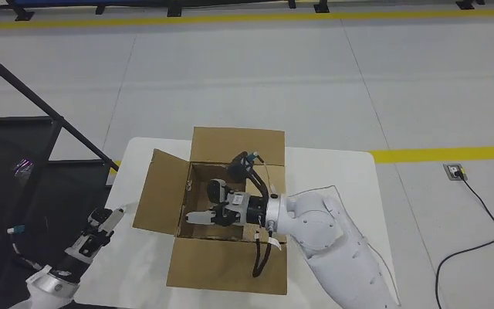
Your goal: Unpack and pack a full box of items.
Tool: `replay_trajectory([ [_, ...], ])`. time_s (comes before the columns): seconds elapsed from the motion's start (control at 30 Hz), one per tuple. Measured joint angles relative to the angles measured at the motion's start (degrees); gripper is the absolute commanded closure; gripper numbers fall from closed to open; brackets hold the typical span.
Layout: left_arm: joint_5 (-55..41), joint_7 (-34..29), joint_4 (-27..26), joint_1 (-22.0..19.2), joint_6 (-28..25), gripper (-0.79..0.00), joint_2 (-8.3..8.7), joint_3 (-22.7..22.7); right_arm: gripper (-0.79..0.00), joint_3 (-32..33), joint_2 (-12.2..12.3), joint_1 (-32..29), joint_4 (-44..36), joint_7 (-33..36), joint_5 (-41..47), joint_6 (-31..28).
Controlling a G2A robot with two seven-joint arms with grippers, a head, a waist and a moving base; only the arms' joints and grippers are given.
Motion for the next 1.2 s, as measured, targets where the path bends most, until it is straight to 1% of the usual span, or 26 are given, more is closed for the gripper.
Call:
replay_trajectory([
  [0.13,-4.9,-3.9,-3.4,-2.0,3.2,-0.785,0.18,1.1,-0.785,3.9,1.3,-3.3,-4.8,1.4,-2.0,-1.1],
  [0.23,-6.3,-8.3,-5.5,-4.5,6.5,-0.785,0.43,4.4,-0.785,7.6,2.4,-6.6,-9.5,2.8,-3.7,-1.5],
  [0.33,-4.7,-10.7,-7.0,-7.6,9.2,-0.785,0.55,9.2,-0.785,11.4,3.4,-10.6,-15.0,4.4,-4.7,-2.8],
  [0.43,-2.3,-12.2,-7.3,-10.7,11.9,-0.785,0.48,15.5,-0.785,14.5,4.4,-14.4,-19.5,6.6,-4.8,-5.6],
  [0.53,-0.3,-14.7,-5.6,-15.1,15.5,-0.785,0.34,22.4,-0.785,17.4,5.3,-17.8,-22.7,7.8,-5.0,-7.0],
  [0.67,3.1,-17.2,-1.0,-22.2,19.7,-0.785,-0.19,31.6,-0.785,21.2,6.3,-21.9,-25.3,7.7,-4.8,-8.2],
  [0.8,0.7,-19.4,4.4,-28.5,24.0,-0.785,-0.97,37.9,-0.785,24.0,7.0,-25.1,-26.5,7.3,-2.8,-9.5],
  [0.87,1.2,-19.6,6.3,-31.2,26.0,-0.785,-1.20,39.6,-0.785,24.6,7.2,-25.7,-26.6,7.2,-2.5,-9.6],
  [0.9,1.5,-19.6,6.5,-31.6,26.3,-0.785,-1.22,39.8,-0.785,24.6,7.2,-25.6,-26.6,7.2,-2.5,-9.6],
  [1.2,1.6,-19.3,6.9,-31.4,26.2,-0.785,-1.23,39.9,-0.785,24.4,7.2,-25.8,-26.6,6.7,-2.6,-9.6],
])
